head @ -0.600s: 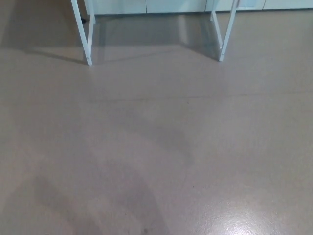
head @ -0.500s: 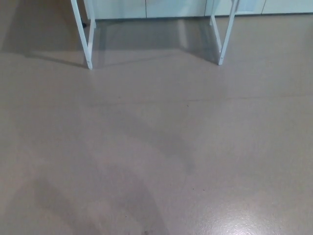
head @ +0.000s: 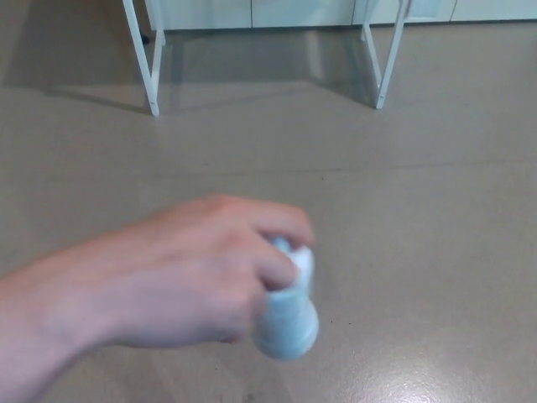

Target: The robot picks up a bottle from a person using its left hand and walk towards the table in frontand put the bottle on the table.

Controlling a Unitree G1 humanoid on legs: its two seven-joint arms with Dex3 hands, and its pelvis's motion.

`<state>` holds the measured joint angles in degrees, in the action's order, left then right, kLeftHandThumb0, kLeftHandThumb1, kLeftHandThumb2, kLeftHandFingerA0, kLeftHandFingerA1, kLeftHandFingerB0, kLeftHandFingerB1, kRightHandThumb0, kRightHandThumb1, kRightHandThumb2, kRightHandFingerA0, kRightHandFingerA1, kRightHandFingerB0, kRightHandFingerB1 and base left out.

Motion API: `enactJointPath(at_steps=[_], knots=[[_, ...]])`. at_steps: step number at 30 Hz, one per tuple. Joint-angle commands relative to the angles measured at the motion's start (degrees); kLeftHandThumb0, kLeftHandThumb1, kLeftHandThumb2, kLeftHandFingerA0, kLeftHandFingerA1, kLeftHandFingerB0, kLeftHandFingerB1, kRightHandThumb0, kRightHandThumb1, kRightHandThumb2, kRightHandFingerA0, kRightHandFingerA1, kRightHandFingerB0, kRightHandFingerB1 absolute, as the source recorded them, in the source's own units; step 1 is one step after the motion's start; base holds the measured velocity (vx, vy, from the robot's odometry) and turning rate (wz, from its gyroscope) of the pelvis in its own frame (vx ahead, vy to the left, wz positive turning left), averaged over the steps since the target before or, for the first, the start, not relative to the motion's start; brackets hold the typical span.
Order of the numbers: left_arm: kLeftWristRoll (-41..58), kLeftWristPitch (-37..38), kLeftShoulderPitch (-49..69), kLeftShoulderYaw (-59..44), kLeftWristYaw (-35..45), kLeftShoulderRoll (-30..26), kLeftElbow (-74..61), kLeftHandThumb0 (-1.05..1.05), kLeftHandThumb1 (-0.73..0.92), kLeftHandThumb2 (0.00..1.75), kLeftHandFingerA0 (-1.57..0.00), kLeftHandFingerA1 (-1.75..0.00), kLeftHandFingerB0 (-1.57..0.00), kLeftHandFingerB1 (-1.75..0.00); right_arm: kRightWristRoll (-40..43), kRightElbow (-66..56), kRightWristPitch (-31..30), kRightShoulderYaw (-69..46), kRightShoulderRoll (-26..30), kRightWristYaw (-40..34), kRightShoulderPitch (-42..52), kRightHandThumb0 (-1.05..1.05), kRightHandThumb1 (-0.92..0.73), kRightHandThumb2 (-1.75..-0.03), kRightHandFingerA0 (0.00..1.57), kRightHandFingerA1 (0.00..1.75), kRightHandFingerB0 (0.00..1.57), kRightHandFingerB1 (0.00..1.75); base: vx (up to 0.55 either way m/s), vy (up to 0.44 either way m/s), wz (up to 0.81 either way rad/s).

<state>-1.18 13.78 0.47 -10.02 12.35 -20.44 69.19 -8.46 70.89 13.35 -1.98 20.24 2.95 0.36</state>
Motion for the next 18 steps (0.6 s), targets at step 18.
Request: enactJointPath(at_steps=[18], knots=[[11.70, -1.67, 20.25, 14.38, 18.44, -0.64, -87.52, -0.70, 0.42, 0.82, 0.00, -0.21, 0.00, -0.11, 0.02, 1.86, 0.32, 0.43, 0.43, 1.24, 1.39, -0.48, -0.57, -0.85, 0.53, 0.58, 0.37, 0.50, 0.00, 0.000, 0.00]])
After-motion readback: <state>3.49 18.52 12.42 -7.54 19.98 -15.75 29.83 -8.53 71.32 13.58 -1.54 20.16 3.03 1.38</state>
